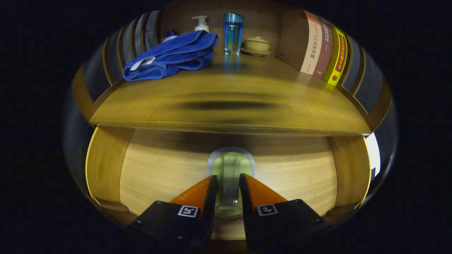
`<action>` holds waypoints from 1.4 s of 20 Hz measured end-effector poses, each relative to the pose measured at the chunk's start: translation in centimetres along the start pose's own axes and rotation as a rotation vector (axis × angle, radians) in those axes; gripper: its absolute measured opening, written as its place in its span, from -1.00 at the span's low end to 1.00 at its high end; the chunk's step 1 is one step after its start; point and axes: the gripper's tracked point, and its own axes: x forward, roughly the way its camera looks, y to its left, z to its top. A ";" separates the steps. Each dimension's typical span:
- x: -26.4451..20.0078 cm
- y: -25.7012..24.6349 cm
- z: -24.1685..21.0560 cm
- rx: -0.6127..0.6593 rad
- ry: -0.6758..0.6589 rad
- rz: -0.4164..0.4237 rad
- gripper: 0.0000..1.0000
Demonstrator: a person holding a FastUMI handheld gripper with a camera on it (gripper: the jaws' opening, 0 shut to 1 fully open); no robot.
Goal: Pull open the drawer, take out the items inside it, and place them on the countertop above the cabinet.
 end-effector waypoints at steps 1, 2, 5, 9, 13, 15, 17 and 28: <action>-0.4 -0.2 0.4 -0.003 -0.017 -0.009 -0.18; -0.5 -0.2 0.3 -0.008 -0.022 -0.011 -0.33; -0.7 -0.3 0.7 -0.009 -0.042 -0.023 -0.54; -2.3 0.1 1.7 0.013 -0.095 0.006 -0.64; -5.1 0.0 2.7 0.035 -0.147 0.020 -0.65; -6.7 -0.2 3.2 0.032 -0.179 0.033 -0.65; -8.6 -0.2 3.8 0.038 -0.217 0.049 -0.65; -17.5 -3.7 17.5 0.053 -0.563 0.020 -0.66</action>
